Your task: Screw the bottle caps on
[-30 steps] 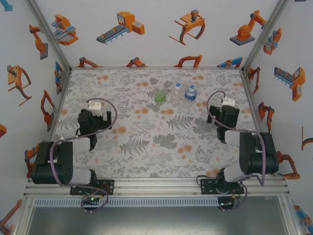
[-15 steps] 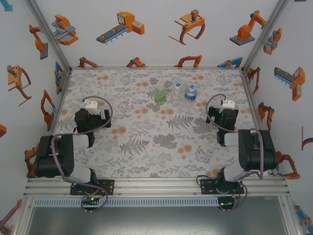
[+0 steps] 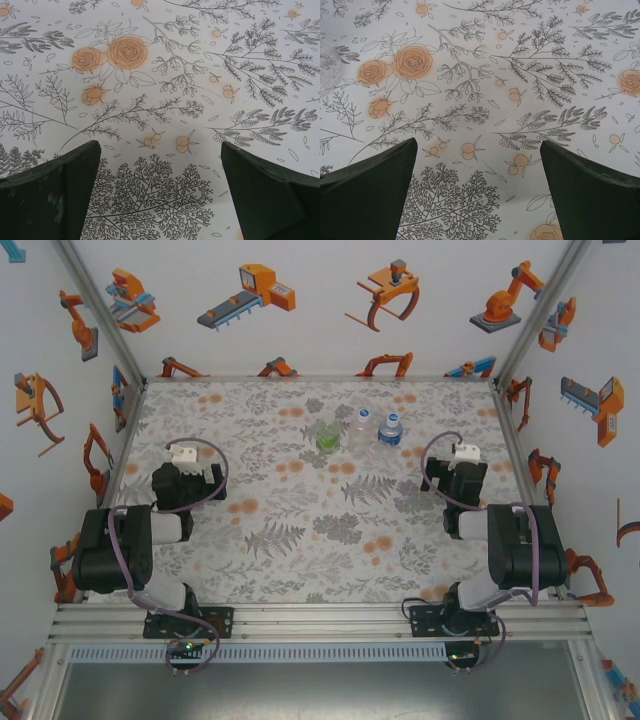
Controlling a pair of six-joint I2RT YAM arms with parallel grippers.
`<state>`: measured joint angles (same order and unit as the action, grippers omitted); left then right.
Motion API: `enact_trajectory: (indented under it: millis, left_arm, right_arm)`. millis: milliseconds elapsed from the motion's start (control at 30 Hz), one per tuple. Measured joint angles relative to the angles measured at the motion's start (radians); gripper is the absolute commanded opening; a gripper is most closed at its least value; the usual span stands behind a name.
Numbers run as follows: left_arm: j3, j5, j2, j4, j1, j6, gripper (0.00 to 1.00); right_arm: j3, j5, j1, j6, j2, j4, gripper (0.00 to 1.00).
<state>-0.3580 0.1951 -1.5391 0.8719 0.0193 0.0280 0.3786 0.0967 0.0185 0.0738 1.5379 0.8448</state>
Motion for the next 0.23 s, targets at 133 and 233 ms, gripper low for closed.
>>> enact_trajectory:
  millis: [133,233]
  left_arm:
    - [-0.001,-0.003,0.000,-0.001,0.000,-0.005,0.97]
    - [-0.001,-0.004,0.000,-0.001,0.000,-0.008,0.97]
  right_arm:
    - [0.000,-0.005,0.000,-0.001,0.000,0.000,0.99]
    - [0.000,-0.009,0.000,-0.001,0.000,0.000,0.99]
